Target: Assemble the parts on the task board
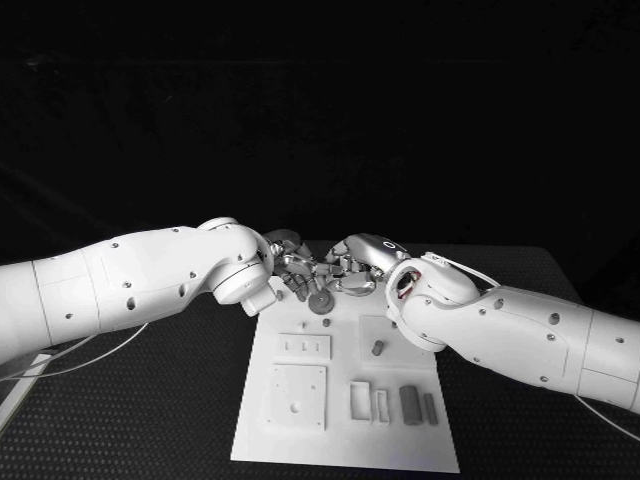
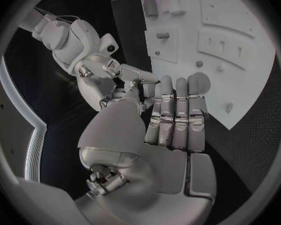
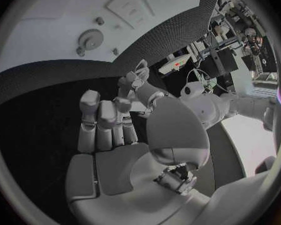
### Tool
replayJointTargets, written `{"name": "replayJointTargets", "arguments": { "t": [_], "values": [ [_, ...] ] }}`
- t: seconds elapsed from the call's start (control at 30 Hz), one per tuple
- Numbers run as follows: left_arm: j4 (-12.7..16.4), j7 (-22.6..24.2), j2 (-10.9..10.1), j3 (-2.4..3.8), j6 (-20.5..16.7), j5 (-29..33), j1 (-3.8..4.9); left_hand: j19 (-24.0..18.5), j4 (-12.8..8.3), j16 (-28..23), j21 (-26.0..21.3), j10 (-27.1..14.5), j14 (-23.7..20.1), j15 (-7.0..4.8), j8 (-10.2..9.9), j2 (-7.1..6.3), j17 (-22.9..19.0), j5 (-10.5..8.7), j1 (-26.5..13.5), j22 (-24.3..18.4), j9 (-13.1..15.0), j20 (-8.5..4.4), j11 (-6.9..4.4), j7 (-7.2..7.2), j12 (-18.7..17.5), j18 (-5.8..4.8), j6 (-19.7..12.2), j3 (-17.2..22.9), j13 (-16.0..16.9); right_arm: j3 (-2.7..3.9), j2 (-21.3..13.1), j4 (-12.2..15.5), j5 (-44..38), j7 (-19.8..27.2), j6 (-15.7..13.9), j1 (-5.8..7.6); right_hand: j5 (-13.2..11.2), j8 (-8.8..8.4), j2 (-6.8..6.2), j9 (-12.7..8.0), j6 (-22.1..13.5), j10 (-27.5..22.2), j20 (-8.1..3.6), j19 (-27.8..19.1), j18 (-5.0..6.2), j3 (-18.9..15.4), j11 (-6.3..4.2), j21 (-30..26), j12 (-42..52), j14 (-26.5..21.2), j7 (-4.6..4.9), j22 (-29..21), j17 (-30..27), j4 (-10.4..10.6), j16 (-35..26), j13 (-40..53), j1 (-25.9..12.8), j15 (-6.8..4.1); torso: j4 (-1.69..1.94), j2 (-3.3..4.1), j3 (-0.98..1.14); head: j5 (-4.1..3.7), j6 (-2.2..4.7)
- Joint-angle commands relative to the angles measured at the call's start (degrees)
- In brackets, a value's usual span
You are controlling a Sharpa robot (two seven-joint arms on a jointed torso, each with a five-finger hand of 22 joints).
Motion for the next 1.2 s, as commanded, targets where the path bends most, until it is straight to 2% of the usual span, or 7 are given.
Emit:
{"name": "replayJointTargets", "arguments": {
  "t": [0.03, 0.23, 0.33, 0.63, 0.9, 1.0, 1.2],
  "values": [
    [0.2, 0.5, 0.3, 0.06, 1.1, -0.3, 0.06, 0.4, -0.1, 0.3, -0.4, 0.5, 0.2, -0.05, 0.2, 0.72, 0.1, 1.20, 0.1, 0.2, -0.1, 0.06, -0.11, 0.03, 0.3, 0.83, 0.3, 0.4, 0.1, 0.03, 0.3, 0.4, -1.1, 0.1, 0.3, -0.03, 0.2, 1.02, 0.27, 1.5, 3.2, 0.4, -0.42, 0.1, 3.96, 0.4, -0.14, 0.2, -0.3, 0.2, 2.52, 0.3, -0.1, 0.0, -0.3, -0.1, 0.0, -0.26, -0.01, 0.01, 0.03, 0.18, -0.07],
    [0.2, 0.8, 0.4, 0.06, 1.3, -0.3, 0.06, 0.5, -0.1, 0.4, -0.7, 0.5, 0.1, -0.01, 0.2, -0.78, 0.2, 1.32, 3.8, 0.7, -0.2, 0.10, -0.08, 0.07, 0.1, 0.72, 0.3, 2.9, 0.5, 0.03, 0.4, 0.7, -1.5, 0.1, 0.2, -0.03, 0.2, 1.01, 0.26, 1.5, 3.2, 0.4, -0.44, 0.1, 3.96, 0.5, -0.15, 0.2, -0.3, 0.3, 2.52, 0.3, -0.1, 0.0, -0.3, -0.1, 0.0, -0.26, -0.09, 0.01, 0.04, 0.20, -0.18],
    [0.2, 1.1, 0.5, 0.06, 1.3, -0.3, 0.06, 0.6, -0.1, 0.5, -0.9, 0.7, 0.2, -0.06, 0.3, -1.22, 0.3, 4.93, 3.9, 1.0, -0.2, 0.08, -0.14, -0.01, 0.1, 0.67, 0.5, 3.8, 0.8, 0.02, 0.4, 0.8, -1.7, 0.1, 0.3, -0.04, 0.2, 1.00, 0.25, 1.5, 3.2, 0.4, -0.45, 0.1, 3.96, 0.5, -0.15, 0.2, -0.3, 0.3, 2.52, 0.3, -0.1, 0.0, -0.3, -0.1, 0.0, -0.26, -0.05, 0.02, 0.02, 0.22, -0.18],
    [0.1, 1.3, 0.6, 0.06, 1.4, 0.6, 0.06, 0.7, -0.3, 0.9, -1.5, 0.7, 0.1, -0.10, 0.5, -3.42, 0.8, 21.59, 3.1, 2.1, -0.1, 0.01, -0.20, -0.03, 0.1, 0.58, 0.5, 5.4, 1.7, 0.02, 0.7, 0.8, -1.8, 0.0, 0.3, -0.04, 0.2, 0.99, 0.25, 1.5, 3.2, 0.5, -0.47, 0.2, 3.96, 0.5, -0.14, 0.2, -0.3, 0.3, 2.52, 0.3, -0.1, 0.0, -0.4, -0.1, -0.1, -0.26, -0.01, 0.03, 0.04, 0.19, -0.32],
    [0.2, 1.0, 0.8, 0.06, 1.7, 1.2, 0.06, 1.0, -0.2, 1.2, -1.6, 0.9, 0.3, -0.23, 0.8, -3.85, 1.1, 19.60, 1.5, 2.6, 0.1, -0.09, -0.34, -0.18, 0.3, 0.61, 0.7, 5.5, 2.1, 0.02, 1.4, 0.4, -2.6, -0.3, 1.0, -0.06, 0.2, 0.97, 0.24, 1.5, 3.2, 0.5, -0.49, 0.2, 3.96, 0.5, -0.15, 0.2, -0.3, 0.4, 2.52, 0.3, -0.2, 0.0, -0.4, -0.1, -0.1, -0.26, -0.04, 0.01, 0.00, 0.22, -0.32],
    [0.3, 1.0, 0.9, 0.06, 1.8, 1.7, 0.06, 0.9, -0.6, 1.3, -1.8, 1.0, 0.3, -0.27, 1.0, -3.32, 1.3, 21.82, 2.7, 3.0, 0.2, -0.15, -0.40, -0.23, 0.4, 0.60, 0.7, 6.4, 2.4, 0.02, 1.5, 0.4, -2.7, -0.4, 0.9, -0.06, 0.2, 0.97, 0.25, 1.5, 3.2, 0.5, -0.50, 0.2, 3.96, 0.6, -0.15, 0.2, -0.4, 0.4, 2.51, 0.3, -0.2, 0.0, -0.4, -0.1, -0.1, -0.26, -0.01, 0.02, 0.00, 0.26, -0.25],
    [0.3, 0.6, 0.9, 0.06, 1.4, 3.6, 0.06, 1.0, -1.2, 1.5, -1.8, 1.0, 0.3, -0.33, 1.1, -2.88, 1.5, 21.84, 4.1, 3.3, 0.3, -0.18, -0.46, -0.31, 0.5, 0.60, 0.8, 6.7, 2.7, 0.02, 1.6, 0.2, -2.9, -0.6, 0.9, -0.06, 0.2, 0.96, 0.24, 1.5, 3.3, 0.5, -0.51, 0.2, 3.96, 0.6, -0.15, 0.2, -0.4, 0.4, 2.52, 0.3, -0.2, 0.0, -0.4, -0.2, -0.1, -0.26, 0.00, 0.03, 0.01, 0.33, -0.37]
  ]
}}
